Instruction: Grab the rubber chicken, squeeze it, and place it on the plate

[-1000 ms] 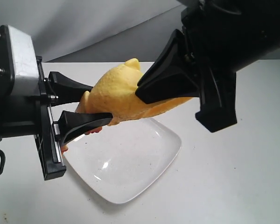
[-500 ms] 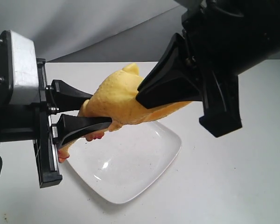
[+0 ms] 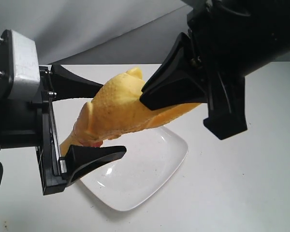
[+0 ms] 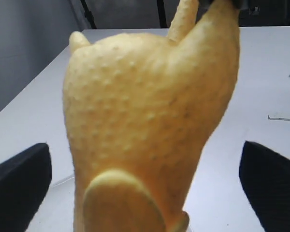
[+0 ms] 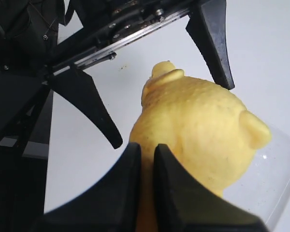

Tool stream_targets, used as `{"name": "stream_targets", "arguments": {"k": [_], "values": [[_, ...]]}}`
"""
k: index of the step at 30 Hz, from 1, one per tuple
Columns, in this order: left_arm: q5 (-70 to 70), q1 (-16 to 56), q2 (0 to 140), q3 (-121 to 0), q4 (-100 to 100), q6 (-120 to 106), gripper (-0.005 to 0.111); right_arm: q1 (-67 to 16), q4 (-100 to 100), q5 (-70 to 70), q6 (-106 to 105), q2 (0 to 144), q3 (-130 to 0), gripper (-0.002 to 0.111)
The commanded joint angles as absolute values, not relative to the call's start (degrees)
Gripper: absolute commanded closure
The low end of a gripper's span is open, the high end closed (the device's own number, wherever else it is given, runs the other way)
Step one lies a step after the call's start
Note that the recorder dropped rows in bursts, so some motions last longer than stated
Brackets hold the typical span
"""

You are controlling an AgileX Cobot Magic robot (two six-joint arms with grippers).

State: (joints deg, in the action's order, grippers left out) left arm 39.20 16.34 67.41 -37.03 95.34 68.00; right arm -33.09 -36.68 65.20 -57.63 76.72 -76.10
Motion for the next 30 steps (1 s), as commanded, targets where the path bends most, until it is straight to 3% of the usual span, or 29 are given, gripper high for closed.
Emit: {"name": "stream_targets", "arguments": {"k": [1,3,7,15,19,21,24,26,30], "values": [[38.5,16.6,67.4,-37.6,94.7,68.7,0.024,-33.3,-38.1,63.8,-57.8,76.6,-76.5,0.108],[38.5,16.6,67.4,-37.6,94.8,68.7,0.044,-33.3,-38.1,63.8,-57.8,76.6,-76.5,0.108],[39.8,16.6,67.4,-37.6,98.2,68.7,0.105,-33.3,-38.1,63.8,-57.8,76.6,-76.5,0.108],[40.2,16.6,67.4,-37.6,99.6,68.7,0.106,-33.3,-38.1,63.8,-57.8,76.6,-76.5,0.108],[40.7,16.6,67.4,-37.6,99.6,69.0,0.088,-33.3,-38.1,63.8,-57.8,76.6,-76.5,0.108],[40.7,16.6,67.4,-37.6,99.6,69.0,0.068,-33.3,-38.1,63.8,-57.8,76.6,-76.5,0.108],[39.5,16.6,67.4,-37.6,99.4,69.7,0.023,-33.3,-38.1,63.8,-57.8,76.6,-76.5,0.108],[37.4,16.6,67.4,-37.6,98.6,72.9,0.003,-33.3,-38.1,63.8,-57.8,76.6,-76.5,0.108],[35.5,16.6,67.4,-37.6,97.9,73.9,0.002,-33.3,-38.1,63.8,-57.8,76.6,-76.5,0.108]]}}
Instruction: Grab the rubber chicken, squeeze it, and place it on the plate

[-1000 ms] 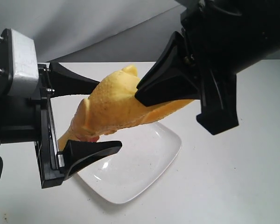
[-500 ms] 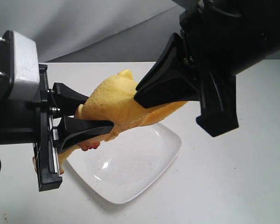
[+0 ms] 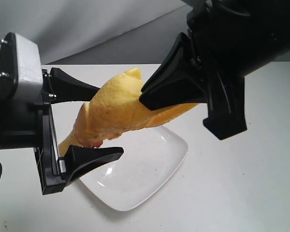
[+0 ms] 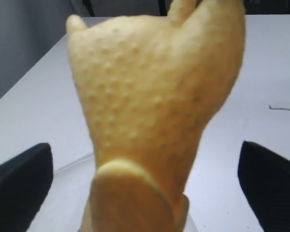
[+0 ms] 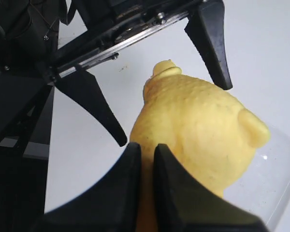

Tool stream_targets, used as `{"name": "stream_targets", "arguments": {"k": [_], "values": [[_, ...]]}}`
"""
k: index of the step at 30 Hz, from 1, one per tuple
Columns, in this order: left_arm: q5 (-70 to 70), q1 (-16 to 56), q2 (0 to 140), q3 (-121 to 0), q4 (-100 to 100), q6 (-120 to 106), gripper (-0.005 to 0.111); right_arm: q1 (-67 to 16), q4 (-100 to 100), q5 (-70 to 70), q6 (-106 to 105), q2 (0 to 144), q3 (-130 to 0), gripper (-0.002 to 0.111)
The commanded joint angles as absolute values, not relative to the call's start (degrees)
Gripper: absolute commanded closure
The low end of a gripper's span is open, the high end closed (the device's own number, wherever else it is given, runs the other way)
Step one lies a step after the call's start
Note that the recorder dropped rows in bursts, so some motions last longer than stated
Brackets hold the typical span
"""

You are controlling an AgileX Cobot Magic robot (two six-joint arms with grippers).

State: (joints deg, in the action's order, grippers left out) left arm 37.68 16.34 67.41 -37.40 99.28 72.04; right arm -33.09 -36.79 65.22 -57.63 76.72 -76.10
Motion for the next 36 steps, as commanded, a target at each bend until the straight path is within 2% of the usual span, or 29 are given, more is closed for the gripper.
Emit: {"name": "stream_targets", "arguments": {"k": [1,5,7,9,14,25,27,28,30,31,33,34,36], "values": [[35.5,16.6,67.4,-37.6,97.7,73.9,0.002,-33.3,-38.1,63.8,-57.8,76.6,-76.5,0.108],[35.7,16.6,67.4,-37.6,97.3,73.9,0.004,-33.3,-38.1,63.8,-57.8,76.6,-76.5,0.108],[35.9,16.6,67.4,-37.6,97.2,73.9,0.014,-33.3,-38.1,63.8,-57.8,76.6,-76.5,0.108],[35.9,16.6,67.4,-37.6,97.2,73.9,0.032,-33.3,-38.1,63.8,-57.8,76.6,-76.5,0.108],[38.2,16.6,67.4,-37.6,99.9,73.4,0.108,-33.3,-38.1,63.9,-57.8,76.6,-76.5,0.108],[40.1,16.6,67.4,-37.6,99.9,71.9,0.105,-33.3,-38.2,64.0,-57.8,76.6,-76.5,0.108],[40.3,16.6,67.4,-37.6,99.9,71.9,0.101,-33.3,-38.2,64.0,-57.8,76.6,-76.5,0.108],[40.3,16.6,67.4,-37.6,99.9,71.9,0.094,-33.3,-38.3,64.0,-57.8,76.6,-76.5,0.108],[40.0,16.6,67.4,-37.6,99.9,71.9,0.066,-33.3,-38.3,64.0,-57.8,76.6,-76.5,0.108],[39.7,16.6,67.4,-37.6,99.9,71.9,0.043,-33.3,-38.3,64.1,-57.8,76.6,-76.5,0.108],[37.3,16.6,67.4,-37.6,99.9,75.2,0.007,-33.3,-38.6,64.2,-57.8,76.6,-76.5,0.108],[36.4,16.6,67.4,-37.6,99.9,76.3,0.002,-33.3,-38.6,64.2,-57.8,76.6,-76.5,0.108],[35.3,16.6,67.4,-37.6,99.9,76.9,0.002,-33.3,-38.5,64.7,-57.8,76.6,-76.5,0.108]]}}
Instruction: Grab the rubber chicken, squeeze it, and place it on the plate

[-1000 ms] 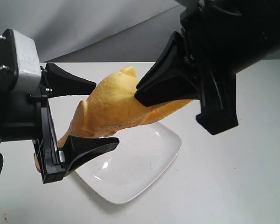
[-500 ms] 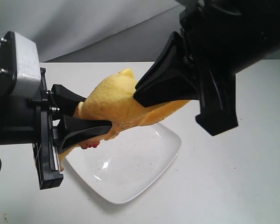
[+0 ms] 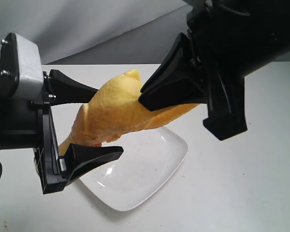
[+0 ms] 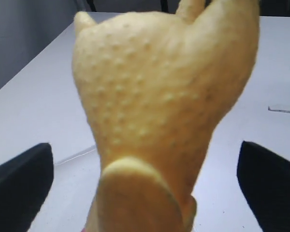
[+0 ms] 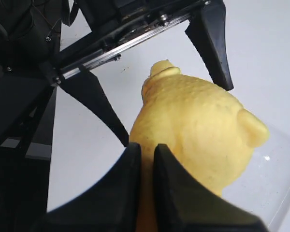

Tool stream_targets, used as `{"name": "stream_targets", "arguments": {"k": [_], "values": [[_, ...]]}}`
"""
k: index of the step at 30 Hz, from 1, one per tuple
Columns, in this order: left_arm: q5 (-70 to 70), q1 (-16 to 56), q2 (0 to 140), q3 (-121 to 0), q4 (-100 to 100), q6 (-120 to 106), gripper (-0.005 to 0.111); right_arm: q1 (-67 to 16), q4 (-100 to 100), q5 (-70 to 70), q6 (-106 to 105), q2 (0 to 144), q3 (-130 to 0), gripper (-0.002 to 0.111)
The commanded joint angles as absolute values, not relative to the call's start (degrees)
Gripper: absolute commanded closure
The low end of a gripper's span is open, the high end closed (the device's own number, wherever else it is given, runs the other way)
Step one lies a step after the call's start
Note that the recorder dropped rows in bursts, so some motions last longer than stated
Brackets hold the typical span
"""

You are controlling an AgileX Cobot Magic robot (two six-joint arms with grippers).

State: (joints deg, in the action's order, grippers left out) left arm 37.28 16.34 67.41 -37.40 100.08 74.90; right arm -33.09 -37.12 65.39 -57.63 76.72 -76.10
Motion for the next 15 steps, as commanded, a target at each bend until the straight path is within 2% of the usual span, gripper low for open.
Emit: {"name": "stream_targets", "arguments": {"k": [1,4,5,6,7,10,11,12,15], "values": [[35.4,16.6,67.4,-37.6,99.9,76.9,0.002,-33.3,-38.5,64.7,-57.8,76.6,-76.5,0.108],[35.6,16.6,67.4,-37.6,99.8,76.9,0.003,-33.3,-38.5,64.7,-57.8,76.6,-76.5,0.108],[35.6,16.6,67.4,-37.6,99.8,77.7,0.007,-33.3,-38.5,64.7,-57.8,76.6,-76.5,0.108],[36.1,16.6,67.4,-37.6,99.8,78.1,0.015,-33.3,-38.5,64.7,-57.8,76.6,-76.5,0.108],[36.6,16.6,67.4,-37.6,99.9,78.1,0.03,-33.3,-38.5,64.7,-57.8,76.6,-76.5,0.108],[38.2,16.6,67.4,-37.6,99.9,77.9,0.085,-33.3,-38.5,64.7,-57.8,76.6,-76.5,0.108],[38.8,16.6,67.4,-37.6,99.9,77.7,0.1,-33.3,-38.5,64.7,-57.8,76.6,-76.5,0.108],[39.0,16.6,67.4,-37.5,99.9,76.7,0.106,-33.3,-38.5,64.7,-57.8,76.6,-76.5,0.108],[39.0,16.6,67.4,-37.5,99.9,76.2,0.105,-33.3,-38.5,64.7,-57.8,76.6,-76.5,0.108]]}}
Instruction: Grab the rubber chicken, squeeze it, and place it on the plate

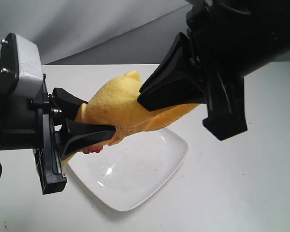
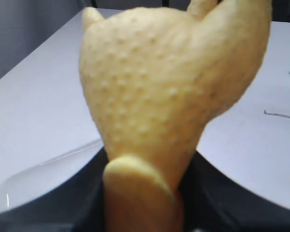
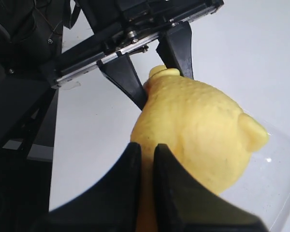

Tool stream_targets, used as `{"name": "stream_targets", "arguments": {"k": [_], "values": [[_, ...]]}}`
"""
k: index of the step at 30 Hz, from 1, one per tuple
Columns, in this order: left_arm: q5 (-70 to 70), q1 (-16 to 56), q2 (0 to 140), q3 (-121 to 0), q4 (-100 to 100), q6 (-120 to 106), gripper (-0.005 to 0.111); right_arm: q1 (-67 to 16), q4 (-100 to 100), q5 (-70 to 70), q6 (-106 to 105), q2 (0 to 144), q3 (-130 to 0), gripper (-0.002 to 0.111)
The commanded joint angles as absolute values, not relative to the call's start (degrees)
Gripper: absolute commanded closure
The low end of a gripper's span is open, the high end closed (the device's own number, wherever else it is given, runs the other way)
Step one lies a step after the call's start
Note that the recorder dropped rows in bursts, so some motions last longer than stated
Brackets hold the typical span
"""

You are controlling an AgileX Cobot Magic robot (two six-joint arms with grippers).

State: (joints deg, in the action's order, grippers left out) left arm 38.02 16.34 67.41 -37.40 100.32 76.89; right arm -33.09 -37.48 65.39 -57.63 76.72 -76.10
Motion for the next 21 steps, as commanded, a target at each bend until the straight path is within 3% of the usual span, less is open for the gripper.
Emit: {"name": "stream_targets", "arguments": {"k": [1,7,9,11,14,15,16,17,21], "values": [[39.0,16.6,67.4,-37.5,99.9,76.2,0.105,-33.3,-38.5,64.7,-57.8,76.6,-76.5,0.108],[39.0,16.6,67.4,-37.5,99.9,75.7,0.104,-33.3,-38.5,64.7,-57.8,76.6,-76.5,0.108],[39.5,16.6,67.4,-37.5,99.9,75.6,0.095,-33.3,-38.5,64.7,-57.8,76.6,-76.5,0.108],[41.0,16.6,67.4,-37.5,99.9,74.6,0.08,-33.3,-38.5,64.7,-57.8,76.6,-76.5,0.108],[41.7,16.6,67.4,-37.5,99.9,75.1,0.038,-33.3,-38.5,64.7,-57.8,76.6,-76.5,0.108],[41.5,16.6,67.4,-37.5,99.9,77.0,0.019,-33.3,-38.5,64.7,-57.8,76.6,-76.5,0.108],[41.2,16.6,67.4,-37.6,99.9,78.3,0.008,-33.3,-38.5,64.7,-57.8,76.6,-76.5,0.108],[40.4,16.6,67.3,-37.6,99.9,80.1,0.002,-33.3,-38.5,64.5,-57.8,76.6,-76.5,0.108],[37.7,16.6,63.9,-37.7,99.9,82.2,0.003,-33.3,-38.4,61.1,-57.8,76.6,-76.5,0.108]]}}
